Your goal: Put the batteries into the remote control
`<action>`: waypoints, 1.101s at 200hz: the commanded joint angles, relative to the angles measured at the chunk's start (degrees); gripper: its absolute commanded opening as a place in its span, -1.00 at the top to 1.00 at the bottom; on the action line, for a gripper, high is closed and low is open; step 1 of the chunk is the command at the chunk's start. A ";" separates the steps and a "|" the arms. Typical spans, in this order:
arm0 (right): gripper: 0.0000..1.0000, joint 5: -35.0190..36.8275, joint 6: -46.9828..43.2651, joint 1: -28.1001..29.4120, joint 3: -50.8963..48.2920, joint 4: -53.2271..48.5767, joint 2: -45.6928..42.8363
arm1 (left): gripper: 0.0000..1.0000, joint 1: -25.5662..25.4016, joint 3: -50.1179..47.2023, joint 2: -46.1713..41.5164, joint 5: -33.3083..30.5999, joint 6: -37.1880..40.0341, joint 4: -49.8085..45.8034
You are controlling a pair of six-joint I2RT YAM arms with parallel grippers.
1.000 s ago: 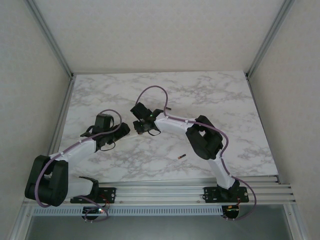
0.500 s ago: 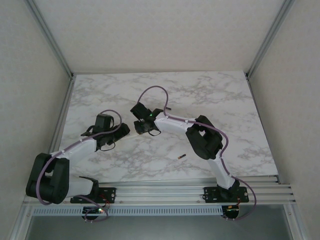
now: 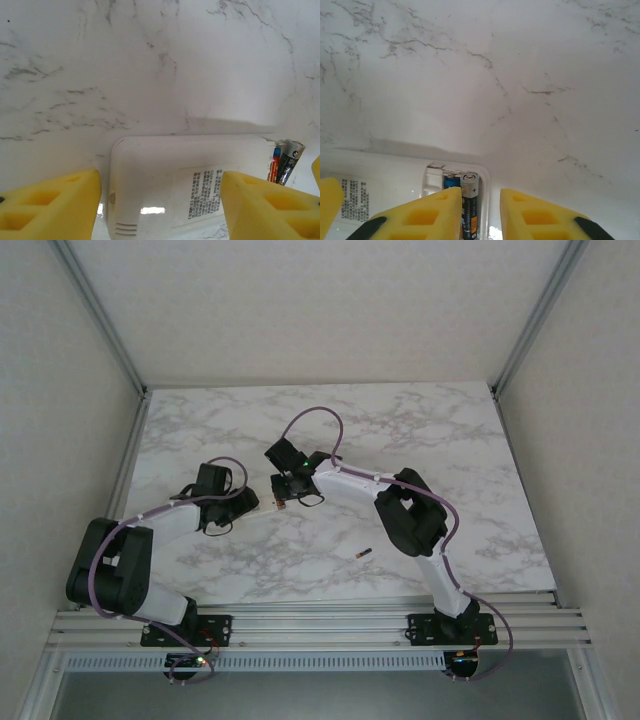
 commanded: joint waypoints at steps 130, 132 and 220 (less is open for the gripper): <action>0.66 -2.30 1.06 1.42 -4.81 2.15 1.63 | -0.19 0.42 -1.58 1.09 2.19 0.83 3.03; 0.66 -2.33 1.07 1.42 -4.89 2.09 1.62 | -0.19 0.38 -1.58 1.05 2.19 0.83 3.00; 0.60 -6.34 1.54 4.42 -9.70 -0.04 -0.69 | -0.19 0.37 -2.09 0.69 2.10 0.39 3.46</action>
